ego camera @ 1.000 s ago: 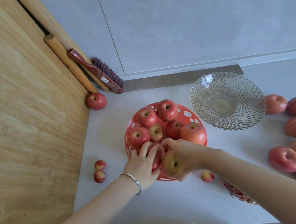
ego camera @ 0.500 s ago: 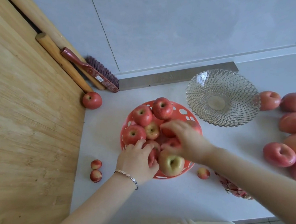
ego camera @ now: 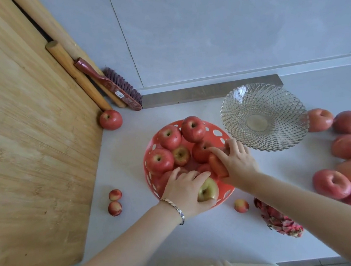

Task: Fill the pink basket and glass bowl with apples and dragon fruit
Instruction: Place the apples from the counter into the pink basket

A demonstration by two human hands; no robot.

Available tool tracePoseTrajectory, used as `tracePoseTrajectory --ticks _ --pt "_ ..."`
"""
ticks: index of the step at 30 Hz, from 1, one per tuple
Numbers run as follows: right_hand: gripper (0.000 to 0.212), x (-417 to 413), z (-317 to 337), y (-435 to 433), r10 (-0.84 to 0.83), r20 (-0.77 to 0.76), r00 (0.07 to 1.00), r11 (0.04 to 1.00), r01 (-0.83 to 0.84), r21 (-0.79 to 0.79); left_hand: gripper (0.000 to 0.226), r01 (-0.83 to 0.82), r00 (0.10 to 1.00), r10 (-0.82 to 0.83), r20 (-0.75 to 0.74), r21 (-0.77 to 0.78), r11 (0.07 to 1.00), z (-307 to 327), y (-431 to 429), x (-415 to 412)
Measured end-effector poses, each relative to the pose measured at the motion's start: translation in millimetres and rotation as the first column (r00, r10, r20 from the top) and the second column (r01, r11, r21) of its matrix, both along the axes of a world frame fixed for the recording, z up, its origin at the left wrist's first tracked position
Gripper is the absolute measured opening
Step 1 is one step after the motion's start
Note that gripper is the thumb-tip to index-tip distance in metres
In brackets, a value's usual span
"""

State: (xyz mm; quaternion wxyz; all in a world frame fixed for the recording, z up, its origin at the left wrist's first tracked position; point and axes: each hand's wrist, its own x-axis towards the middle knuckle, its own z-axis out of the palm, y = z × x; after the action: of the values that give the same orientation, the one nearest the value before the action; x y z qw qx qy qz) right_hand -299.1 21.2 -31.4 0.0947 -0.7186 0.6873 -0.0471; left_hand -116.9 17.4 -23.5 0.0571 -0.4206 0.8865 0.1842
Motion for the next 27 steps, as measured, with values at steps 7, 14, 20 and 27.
tracePoseTrajectory --ticks 7,14,20,27 --pt "0.078 -1 14 -9 0.009 -0.039 0.999 0.972 0.001 0.233 0.05 -0.038 0.978 0.064 -0.2 0.131 0.991 16 -12 1" --pt "0.037 15 64 -58 -0.023 0.414 0.91 0.991 -0.035 0.133 0.026 -0.554 0.577 0.606 -0.548 0.284 0.783 27 -85 41" --pt "0.018 48 75 -120 0.134 0.462 0.877 0.973 -0.206 0.108 0.059 -0.798 0.494 0.826 -0.271 0.237 0.554 17 -178 106" --pt "0.021 70 65 -172 0.161 0.437 0.885 0.956 -0.25 0.154 0.093 -0.841 0.525 0.849 -0.061 0.111 0.529 -20 -261 137"
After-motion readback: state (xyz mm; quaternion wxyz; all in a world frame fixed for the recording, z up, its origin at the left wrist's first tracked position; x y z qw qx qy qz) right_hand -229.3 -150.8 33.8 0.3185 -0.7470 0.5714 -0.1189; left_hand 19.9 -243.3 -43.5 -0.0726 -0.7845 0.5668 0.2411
